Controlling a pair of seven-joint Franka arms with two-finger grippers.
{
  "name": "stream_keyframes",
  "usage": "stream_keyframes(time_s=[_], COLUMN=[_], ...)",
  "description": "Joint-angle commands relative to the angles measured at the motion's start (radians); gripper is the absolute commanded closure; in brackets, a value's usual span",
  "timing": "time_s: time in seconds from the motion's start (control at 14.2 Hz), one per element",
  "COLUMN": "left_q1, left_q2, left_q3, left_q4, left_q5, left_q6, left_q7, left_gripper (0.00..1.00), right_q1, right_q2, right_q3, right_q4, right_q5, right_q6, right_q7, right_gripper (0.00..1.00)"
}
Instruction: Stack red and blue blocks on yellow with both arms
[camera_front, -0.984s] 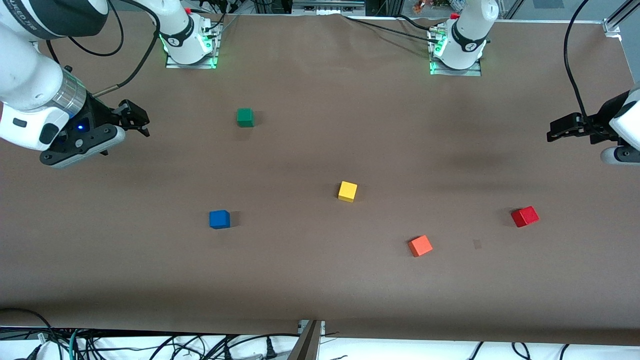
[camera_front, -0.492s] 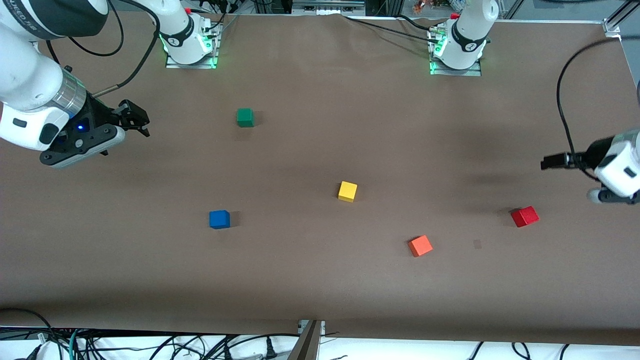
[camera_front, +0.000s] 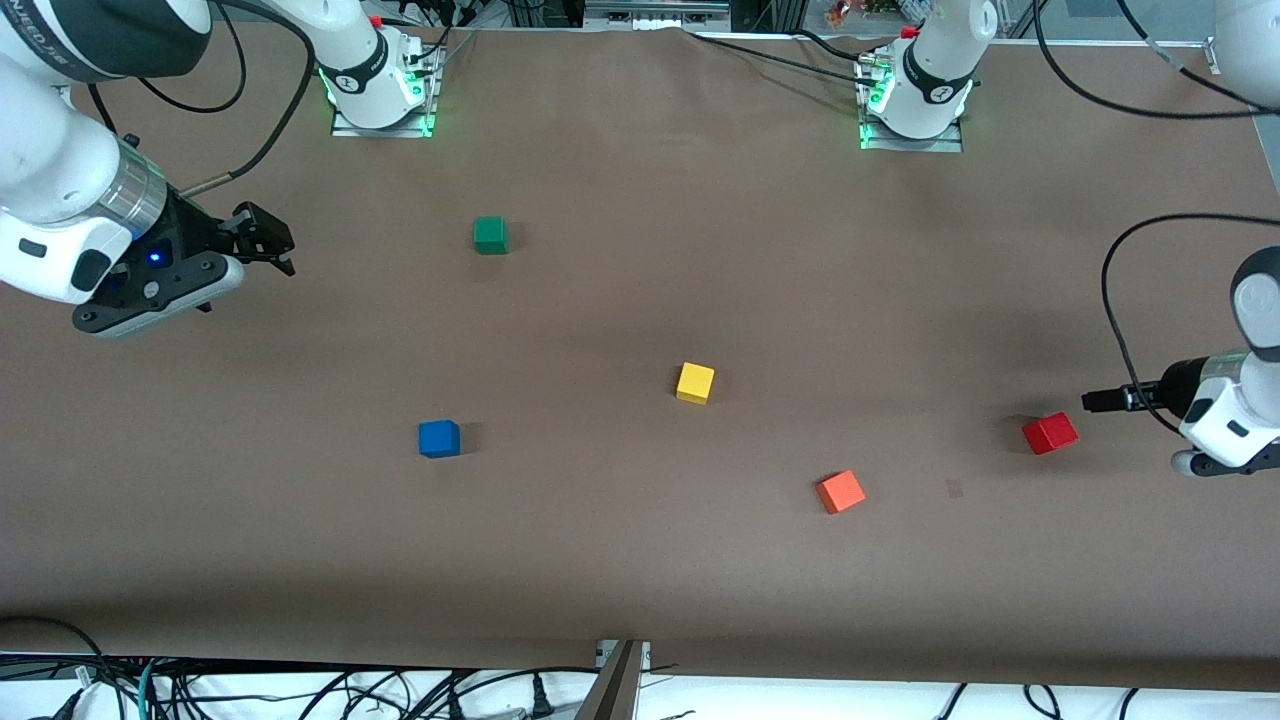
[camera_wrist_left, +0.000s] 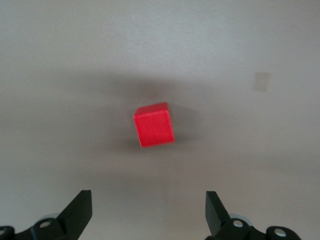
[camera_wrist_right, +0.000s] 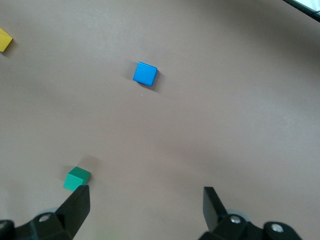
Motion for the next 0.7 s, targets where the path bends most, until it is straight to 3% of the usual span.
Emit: stream_keyframes(time_s=[0.0, 0.28, 0.63], left_q1=[0.011, 0.012, 0.011], left_q2=[0.004, 0.007, 0.05], left_q3=[-0.008, -0.008, -0.011], left_q4=[-0.074, -0.201, -0.237], left_q5=[-0.017, -0.02, -0.032], left_q6=[0.117, 0.32, 0.435], left_q7=[-0.041, -0.06, -0.077], left_gripper=[0.0, 0.0, 0.0], right_q1=[-0.02, -0.013, -0.008], right_q2=[0.036, 0.096, 0.249], right_q3=[0.004, 0.006, 0.006], right_q4=[0.026, 0.026, 0.026], right_q5=[0.002, -0.001, 0.002], right_q6=[0.026, 0.132, 0.304], right_q7=[0.006, 0.009, 0.017], right_gripper=[0.0, 0.0, 0.0])
